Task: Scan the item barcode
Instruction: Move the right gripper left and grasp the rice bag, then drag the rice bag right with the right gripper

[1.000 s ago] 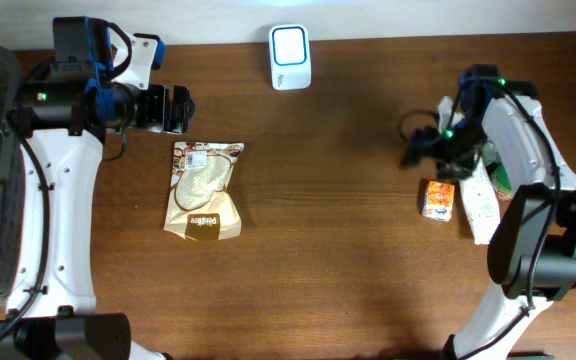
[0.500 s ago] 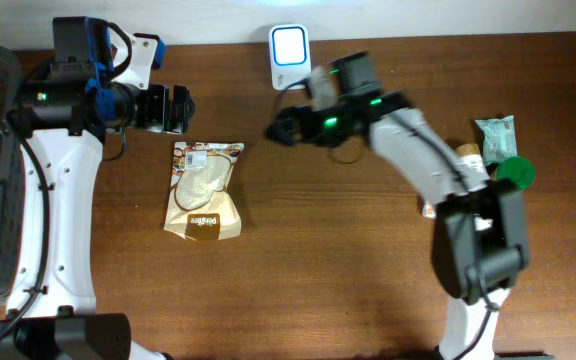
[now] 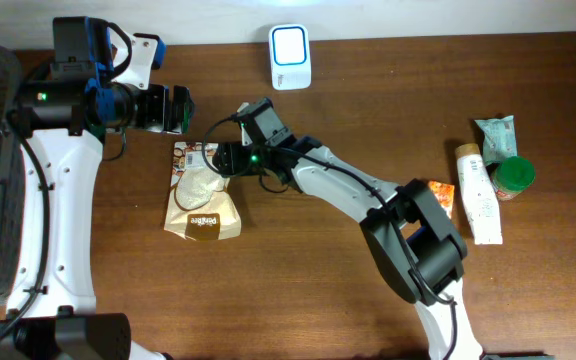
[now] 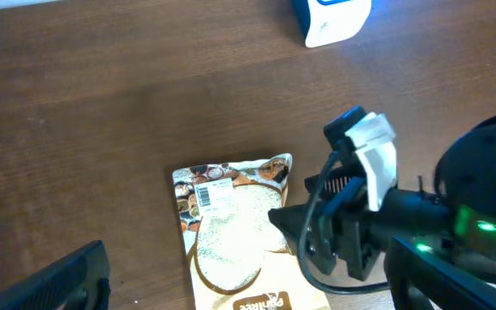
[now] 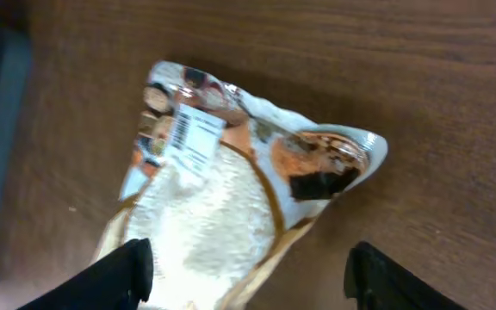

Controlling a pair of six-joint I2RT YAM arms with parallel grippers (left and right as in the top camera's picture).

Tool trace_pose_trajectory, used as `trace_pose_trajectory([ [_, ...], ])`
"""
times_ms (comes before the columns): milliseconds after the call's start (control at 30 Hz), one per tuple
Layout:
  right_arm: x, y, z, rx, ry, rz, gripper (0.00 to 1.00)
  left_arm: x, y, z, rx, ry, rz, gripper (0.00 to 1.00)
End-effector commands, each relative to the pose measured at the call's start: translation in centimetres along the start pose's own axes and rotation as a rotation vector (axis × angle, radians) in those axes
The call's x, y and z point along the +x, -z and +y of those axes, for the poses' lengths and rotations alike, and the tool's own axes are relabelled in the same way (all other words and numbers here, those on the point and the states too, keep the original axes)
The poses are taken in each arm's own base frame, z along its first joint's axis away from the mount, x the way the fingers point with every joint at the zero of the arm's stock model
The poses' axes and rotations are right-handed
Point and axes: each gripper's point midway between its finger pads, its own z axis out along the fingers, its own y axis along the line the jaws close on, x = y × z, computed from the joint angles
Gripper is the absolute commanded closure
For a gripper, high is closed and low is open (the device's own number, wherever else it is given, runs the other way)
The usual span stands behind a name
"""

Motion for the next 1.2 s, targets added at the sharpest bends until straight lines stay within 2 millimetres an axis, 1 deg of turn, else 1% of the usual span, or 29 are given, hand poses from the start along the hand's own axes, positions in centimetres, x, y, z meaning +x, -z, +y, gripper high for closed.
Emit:
trace_pose_trajectory([
  [0,2.2,-2.3,-1.3,0.047,-0.034,0.037,0.32,0.0,0.0,0.3,-0.001,-0.010,-0.001,0.01],
  [67,2.4,-2.6,-1.4,0.048,-0.048,0.040,0.33,0.0,0.0,0.3,-0.001,-0.010,-0.001,0.01],
  [267,2.2,-2.7,-1.2,0.041,-0.044,0.031,0.33,0.0,0.0,0.3,-0.001,-0.010,-0.001,0.01],
  [433,3.3,-4.1,-1.9,0.047,-0.067,0.049,0.34,0.0,0.0,0.3,-0.001,-0.010,-0.001,0.01],
  [467,3.5,-4.3,-1.7,0.041,-0.075,0.051,0.34,0.0,0.0,0.3,-0.001,-0.010,-0.001,0.01],
  [500,3.9,-4.8,-1.7,0.040,-0.080,0.056,0.37,0.0,0.0,0.3,-0.001,-0.010,-0.001,0.01],
  [567,4.5,-5.5,-1.5,0.034,-0.077,0.063,0.40,0.0,0.0,0.3,-0.001,-0.010,-0.001,0.01],
  [633,5.1,-6.0,-1.8,0.049,-0.096,0.070,0.43,0.0,0.0,0.3,-0.001,-0.010,-0.001,0.01],
  [700,5.6,-6.4,-2.1,0.055,-0.101,0.079,0.48,0.0,0.0,0.3,-0.001,-0.010,-0.001,0.01],
  [800,6.1,-6.7,-2.6,0.069,-0.105,0.093,0.51,0.0,0.0,0.3,-0.001,-0.010,-0.001,0.01],
  [867,6.9,-6.9,-3.6,0.110,-0.110,0.111,0.57,0.0,0.0,0.3,-0.001,-0.010,-0.001,0.01],
  [933,7.7,-7.1,-4.2,0.128,-0.115,0.138,0.62,0.0,0.0,0.3,-0.001,-0.010,-0.001,0.01],
  [1000,8.3,-7.0,-4.3,0.123,-0.099,0.166,0.75,0.0,0.0,0.3,-0.001,-0.010,-0.001,0.01],
  [1033,8.4,-7.0,-4.2,0.110,-0.088,0.178,0.84,0.0,0.0,0.3,-0.001,-0.010,-0.001,0.01],
  [1067,8.4,-6.6,-3.9,0.079,-0.082,0.197,0.90,0.0,0.0,0.3,-0.001,-0.010,-0.001,0.01],
  [1100,7.8,-6.0,-3.7,0.045,-0.085,0.209,0.94,0.0,0.0,0.3,-0.001,-0.010,-0.001,0.01],
  [1167,6.7,-4.6,-3.9,0.016,-0.101,0.218,0.95,0.0,0.0,0.3,-0.001,-0.010,-0.001,0.01],
])
